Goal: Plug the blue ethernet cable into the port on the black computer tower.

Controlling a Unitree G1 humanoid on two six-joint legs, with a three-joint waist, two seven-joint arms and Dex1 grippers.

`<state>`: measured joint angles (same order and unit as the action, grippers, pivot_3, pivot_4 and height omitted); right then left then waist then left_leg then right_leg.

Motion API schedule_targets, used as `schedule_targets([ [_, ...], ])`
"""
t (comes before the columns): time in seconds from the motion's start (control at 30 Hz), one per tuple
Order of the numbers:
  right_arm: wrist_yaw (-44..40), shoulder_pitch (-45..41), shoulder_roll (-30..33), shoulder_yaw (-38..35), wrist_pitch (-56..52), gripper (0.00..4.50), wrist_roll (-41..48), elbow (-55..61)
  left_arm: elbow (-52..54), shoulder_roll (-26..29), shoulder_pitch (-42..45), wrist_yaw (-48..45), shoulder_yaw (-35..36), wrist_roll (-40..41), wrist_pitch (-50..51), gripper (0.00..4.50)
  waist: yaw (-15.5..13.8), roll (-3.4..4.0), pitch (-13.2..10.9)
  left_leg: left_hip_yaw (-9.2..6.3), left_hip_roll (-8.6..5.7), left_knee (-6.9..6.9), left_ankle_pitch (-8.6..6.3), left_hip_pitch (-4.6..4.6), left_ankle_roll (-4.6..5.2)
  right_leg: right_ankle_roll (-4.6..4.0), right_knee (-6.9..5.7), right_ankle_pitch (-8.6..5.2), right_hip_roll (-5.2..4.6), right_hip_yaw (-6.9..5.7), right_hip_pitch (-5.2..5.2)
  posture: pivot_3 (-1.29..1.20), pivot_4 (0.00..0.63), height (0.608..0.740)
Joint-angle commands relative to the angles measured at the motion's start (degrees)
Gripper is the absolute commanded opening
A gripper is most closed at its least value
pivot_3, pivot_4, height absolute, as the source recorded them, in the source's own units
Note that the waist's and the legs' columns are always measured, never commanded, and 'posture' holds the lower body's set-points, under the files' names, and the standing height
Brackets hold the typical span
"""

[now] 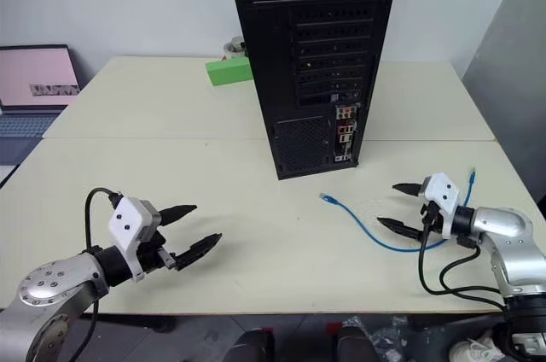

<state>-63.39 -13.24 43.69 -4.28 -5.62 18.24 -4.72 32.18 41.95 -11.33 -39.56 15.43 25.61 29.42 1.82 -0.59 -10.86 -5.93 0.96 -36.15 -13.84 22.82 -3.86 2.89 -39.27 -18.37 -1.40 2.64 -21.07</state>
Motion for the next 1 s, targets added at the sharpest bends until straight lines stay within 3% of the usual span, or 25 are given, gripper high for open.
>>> schedule_targets([
  [0.03,1.2,0.5,-1.3,-0.6,-2.4,4.5,2.4,5.3,2.9,2.8,-1.4,-3.4,-3.6,-4.7,-6.0,4.47,0.0,0.0,0.0,0.0,0.0,0.0,0.0,0.0,0.0,0.0,0.0,0.0,0.0,0.0,0.0,0.0,0.15,0.74],
  [0.27,5.7,1.4,-4.3,2.4,-6.4,4.5,0.3,9.6,2.1,0.5,3.6,-5.6,-5.8,-0.3,-6.0,4.47,-0.1,-0.01,0.0,-0.01,0.0,-0.02,0.0,0.0,-0.01,0.0,-0.05,0.0,0.0,-0.02,0.0,0.0,0.15,0.74],
  [0.4,8.3,-1.4,-7.3,6.7,-10.6,4.5,-1.4,8.9,1.9,1.9,5.3,-10.1,-8.2,1.8,-5.2,4.47,0.1,-0.01,0.0,0.01,0.0,-0.02,0.01,-0.01,-0.01,0.0,-0.09,0.0,0.01,0.01,-0.03,0.0,0.15,0.74],
  [0.6,13.0,-6.7,-13.1,10.6,-8.5,4.5,-6.1,1.7,-0.1,3.0,7.7,-12.6,-10.3,0.2,-6.6,4.47,0.1,-0.02,0.0,0.02,0.01,-0.02,0.02,-0.03,-0.01,-0.01,-0.23,0.0,0.04,0.02,-0.11,0.0,0.15,0.74],
  [0.77,12.5,-8.1,-14.2,12.6,-6.5,4.5,-8.4,-2.1,-0.5,2.6,8.9,-12.5,-10.9,-0.1,-7.1,4.47,0.0,-0.01,0.0,0.04,0.0,-0.02,0.02,0.0,-0.01,-0.01,-0.21,0.0,0.02,0.03,-0.11,0.0,0.15,0.74],
  [0.87,12.6,-7.8,-14.4,13.6,-5.2,4.08,-9.6,-2.4,-0.6,2.4,9.1,-12.1,-11.0,-0.5,-7.2,4.5,0.0,-0.01,0.0,0.04,0.0,-0.02,0.02,0.02,-0.01,-0.01,-0.2,0.0,0.01,0.03,-0.12,0.0,0.15,0.74],
  [1.0,13.9,-7.6,-14.7,13.8,-5.5,3.13,-10.9,-2.8,-0.9,2.2,9.3,-11.6,-10.9,-0.4,-6.5,4.5,0.0,-0.01,0.0,0.03,0.01,-0.02,0.02,-0.03,-0.01,-0.01,-0.28,0.0,0.02,0.02,-0.11,0.0,0.15,0.74],
])
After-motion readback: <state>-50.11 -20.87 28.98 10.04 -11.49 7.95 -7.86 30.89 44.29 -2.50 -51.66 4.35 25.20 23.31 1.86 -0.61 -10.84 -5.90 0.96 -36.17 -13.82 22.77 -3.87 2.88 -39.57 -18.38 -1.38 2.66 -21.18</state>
